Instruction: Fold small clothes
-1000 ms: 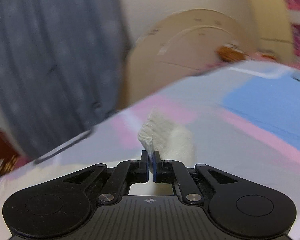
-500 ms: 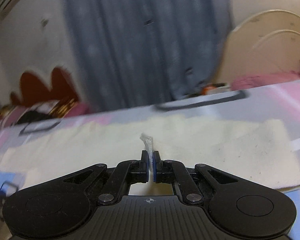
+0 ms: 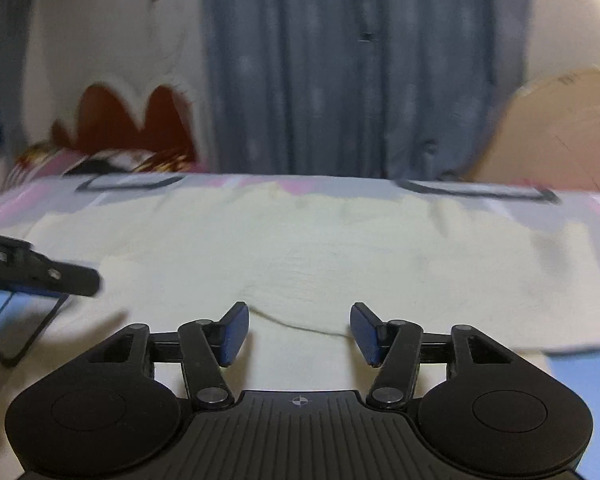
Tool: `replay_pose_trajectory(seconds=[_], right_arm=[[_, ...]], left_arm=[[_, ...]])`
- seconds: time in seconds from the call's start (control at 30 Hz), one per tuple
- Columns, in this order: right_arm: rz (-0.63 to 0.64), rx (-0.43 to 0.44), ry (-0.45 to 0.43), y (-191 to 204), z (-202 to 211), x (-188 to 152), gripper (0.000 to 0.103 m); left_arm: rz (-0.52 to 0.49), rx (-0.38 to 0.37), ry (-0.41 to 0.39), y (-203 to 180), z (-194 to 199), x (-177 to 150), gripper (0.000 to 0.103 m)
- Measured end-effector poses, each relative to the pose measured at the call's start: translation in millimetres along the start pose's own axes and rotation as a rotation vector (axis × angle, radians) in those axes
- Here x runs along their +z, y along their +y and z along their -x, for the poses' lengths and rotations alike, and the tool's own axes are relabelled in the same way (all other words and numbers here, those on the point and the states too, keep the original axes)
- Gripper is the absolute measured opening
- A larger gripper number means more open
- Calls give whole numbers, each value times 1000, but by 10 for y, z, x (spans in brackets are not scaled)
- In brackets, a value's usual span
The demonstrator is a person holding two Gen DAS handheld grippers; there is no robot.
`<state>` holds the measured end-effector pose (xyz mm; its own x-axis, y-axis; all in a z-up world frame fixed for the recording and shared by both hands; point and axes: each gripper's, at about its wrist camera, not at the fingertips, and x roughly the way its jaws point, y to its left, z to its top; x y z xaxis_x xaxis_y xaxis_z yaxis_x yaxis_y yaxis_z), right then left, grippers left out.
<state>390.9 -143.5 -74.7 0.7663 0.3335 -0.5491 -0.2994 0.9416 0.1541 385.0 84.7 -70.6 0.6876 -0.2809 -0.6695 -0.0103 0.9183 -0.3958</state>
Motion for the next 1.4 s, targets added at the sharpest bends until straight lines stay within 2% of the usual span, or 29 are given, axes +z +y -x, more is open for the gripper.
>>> replay_pose_trajectory(seconds=[0.13, 0.2, 0.23, 0.3, 0.33, 0.4, 0.47, 0.6, 0.67, 0.8, 1.07, 1.17, 1.4], right_arm=[[-96, -70, 1, -387, 237, 29, 52], [-114, -109, 1, -564, 330, 18, 52], [-123, -125, 1, -635, 373, 14, 52], [-155, -157, 5, -824, 441, -13, 52], [-172, -170, 5, -907, 479, -26, 52], [-208, -190, 11, -1061, 534, -41, 52], [-232, -198, 15, -1171, 586, -40, 52], [-268, -187, 27, -1291, 538, -27, 52], [-269, -174, 27, -1276, 531, -30, 52], [-245, -159, 35, -1211, 427, -3, 52], [-220, -157, 40, -1188, 316, 30, 51], [-202, -149, 50, -1179, 293, 36, 20], [-206, -154, 22, -1171, 334, 52, 19]], left_arm=[[14, -72, 75, -298, -483, 31, 38], [-13, -65, 81, -428, -637, 48, 38], [-21, -55, 73, -472, -690, 62, 34], [-18, -21, 60, -525, -767, 94, 8], [-12, -17, 59, -523, -791, 110, 3], [-19, -13, 32, -532, -772, 166, 3], [-45, 2, -28, -524, -621, 220, 3], [-54, 47, -83, -286, -325, 351, 3], [-56, 86, -89, -134, -241, 384, 3], [8, 153, -88, 235, -110, 376, 3], [14, 164, -86, 409, -43, 375, 3], [-2, 173, -68, 414, -146, 356, 3], [-6, 178, -60, 440, -219, 322, 3]])
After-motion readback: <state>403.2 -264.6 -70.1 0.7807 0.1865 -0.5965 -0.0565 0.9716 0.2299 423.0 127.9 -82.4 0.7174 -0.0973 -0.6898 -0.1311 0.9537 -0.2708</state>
